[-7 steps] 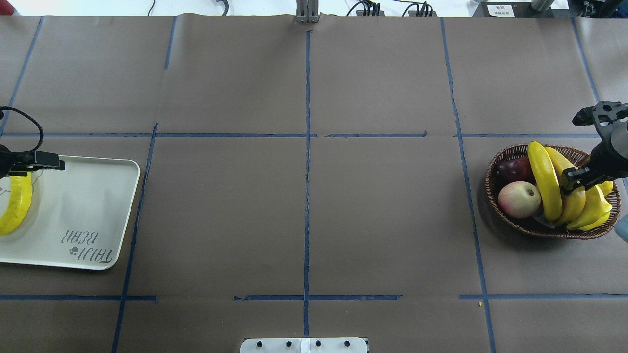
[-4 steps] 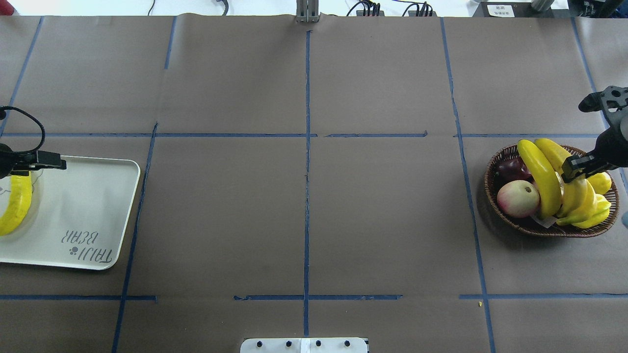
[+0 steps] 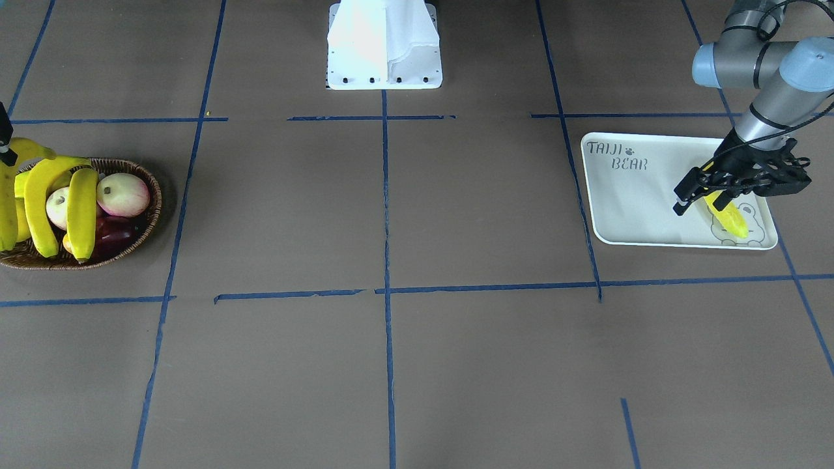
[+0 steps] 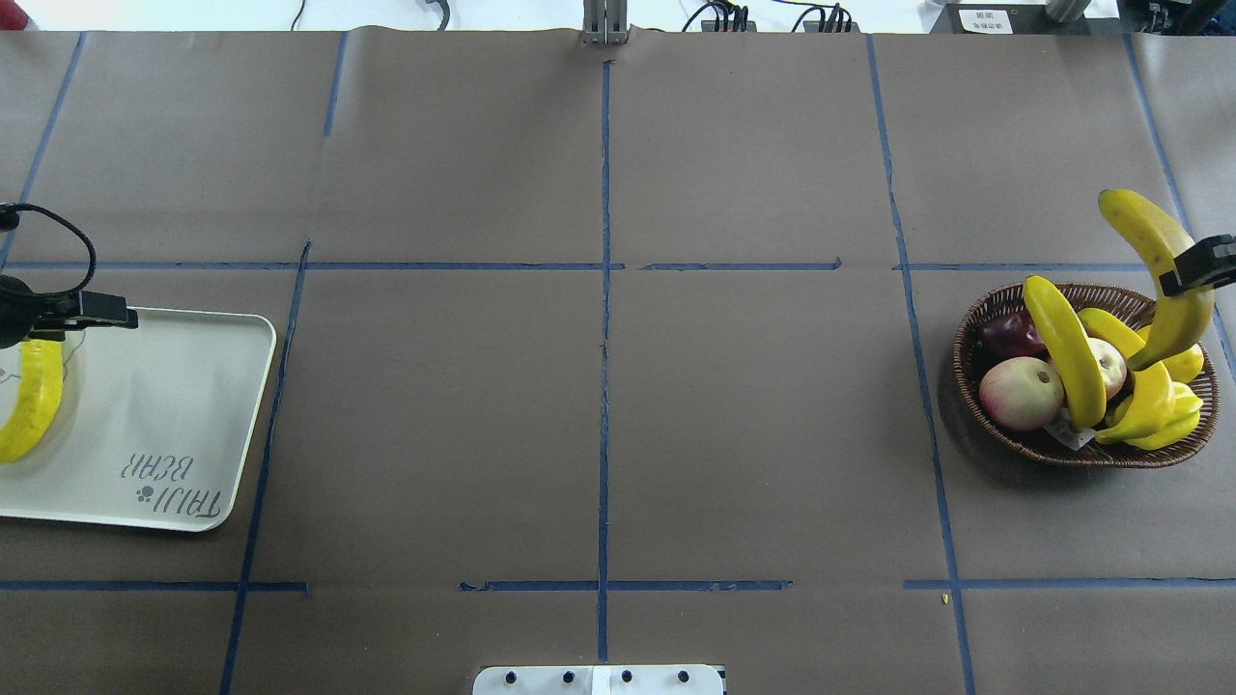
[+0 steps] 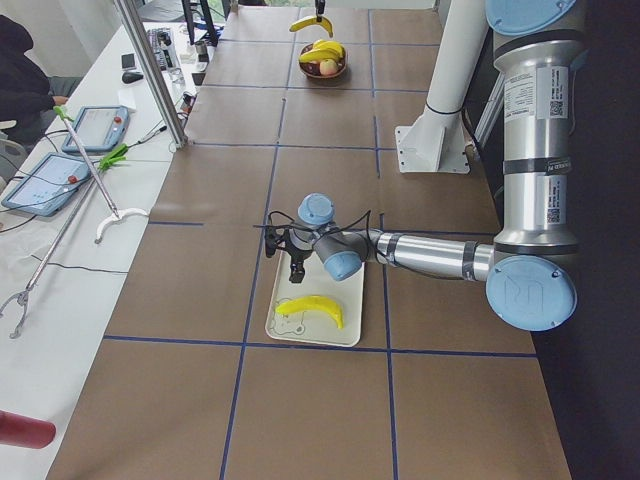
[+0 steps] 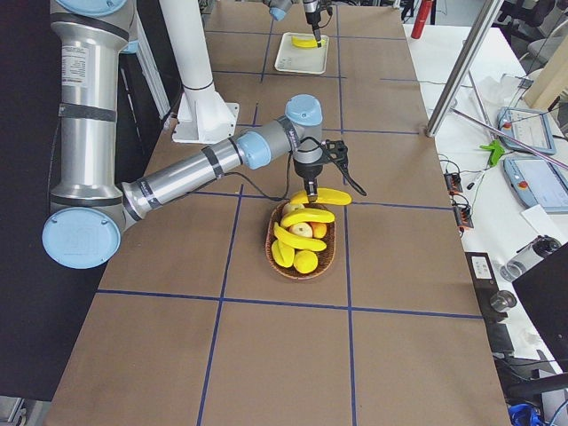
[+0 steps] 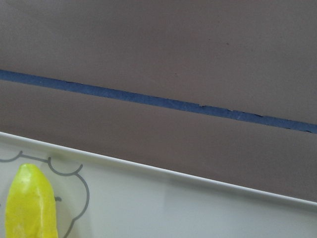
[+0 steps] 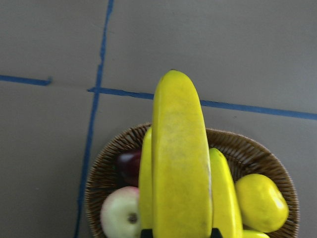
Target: Transfer all bananas from basket to plate
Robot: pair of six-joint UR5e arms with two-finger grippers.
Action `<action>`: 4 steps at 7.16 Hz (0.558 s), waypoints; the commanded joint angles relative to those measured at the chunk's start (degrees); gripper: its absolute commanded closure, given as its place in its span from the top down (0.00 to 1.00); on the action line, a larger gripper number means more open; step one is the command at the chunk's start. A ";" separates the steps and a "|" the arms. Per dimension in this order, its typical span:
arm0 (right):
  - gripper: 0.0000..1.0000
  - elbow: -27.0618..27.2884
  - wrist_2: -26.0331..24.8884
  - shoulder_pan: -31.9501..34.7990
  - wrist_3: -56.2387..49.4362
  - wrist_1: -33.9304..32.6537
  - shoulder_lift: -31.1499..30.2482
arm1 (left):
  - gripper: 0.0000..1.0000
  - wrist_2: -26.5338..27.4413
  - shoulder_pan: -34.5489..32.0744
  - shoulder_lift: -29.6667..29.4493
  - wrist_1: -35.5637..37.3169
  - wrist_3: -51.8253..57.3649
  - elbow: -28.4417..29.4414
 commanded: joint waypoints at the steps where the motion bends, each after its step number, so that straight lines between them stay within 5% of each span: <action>1: 0.00 -2.17 7.90 -3.33 14.80 0.70 11.31 | 1.00 -0.07 0.00 -2.06 -0.06 -2.16 -0.62; 3: 0.01 -2.70 3.47 -13.25 35.29 6.11 22.49 | 1.00 -0.15 0.26 -8.64 -0.85 -14.16 -1.23; 4: 0.01 -2.88 -4.40 -20.78 46.09 14.42 23.93 | 1.00 -0.15 0.61 -12.76 -4.86 -22.66 -1.06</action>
